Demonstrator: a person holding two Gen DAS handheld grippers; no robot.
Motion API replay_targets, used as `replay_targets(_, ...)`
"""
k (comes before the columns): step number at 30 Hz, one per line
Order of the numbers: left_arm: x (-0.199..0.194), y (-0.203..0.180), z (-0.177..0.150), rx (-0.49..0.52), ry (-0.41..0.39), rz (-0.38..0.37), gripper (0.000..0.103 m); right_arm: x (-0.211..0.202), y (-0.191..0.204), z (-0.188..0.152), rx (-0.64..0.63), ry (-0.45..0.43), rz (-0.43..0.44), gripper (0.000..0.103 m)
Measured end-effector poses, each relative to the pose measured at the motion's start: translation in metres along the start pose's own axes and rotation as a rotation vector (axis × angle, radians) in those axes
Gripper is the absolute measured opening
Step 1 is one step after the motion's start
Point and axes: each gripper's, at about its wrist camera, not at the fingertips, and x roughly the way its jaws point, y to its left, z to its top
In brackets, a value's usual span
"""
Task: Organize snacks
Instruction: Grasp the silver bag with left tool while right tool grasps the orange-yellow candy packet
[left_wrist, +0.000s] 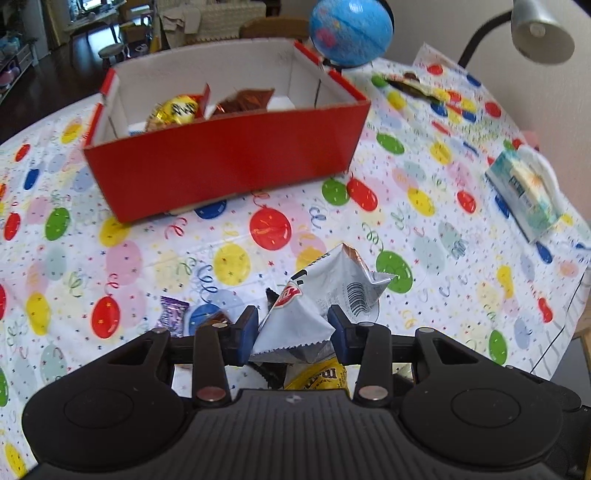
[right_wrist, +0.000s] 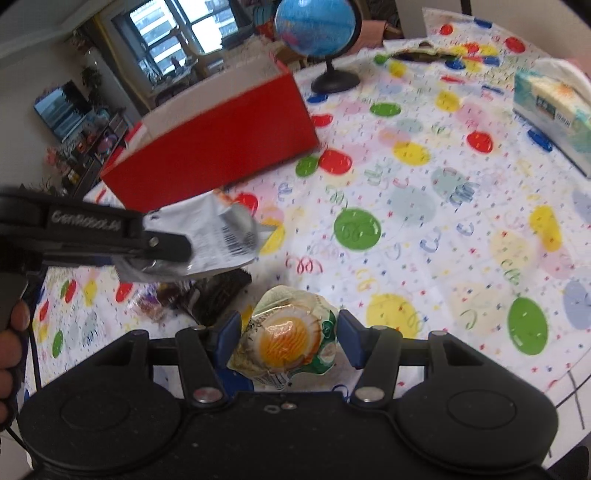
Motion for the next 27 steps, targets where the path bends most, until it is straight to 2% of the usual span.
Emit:
replay_targets(15, -0.082, 0.027, 0.004, -0.061, -0.174, 0.012, 0.04, -0.058, 0.047, 0.034, -0.106, -0.172, 0.015, 0.056)
replay_targets(23, -0.114, 0.046, 0.016, -0.087, -0.263, 0.037, 0.036, -0.064, 0.074, 0.061, -0.178, -0.222, 0.039, 0.056)
replay_targets(27, -0.118, 0.053, 0.024, -0.099, -0.283, 0.045, 0.036, -0.058, 0.083, 0.076, -0.198, -0.233, 0.054, 0.056)
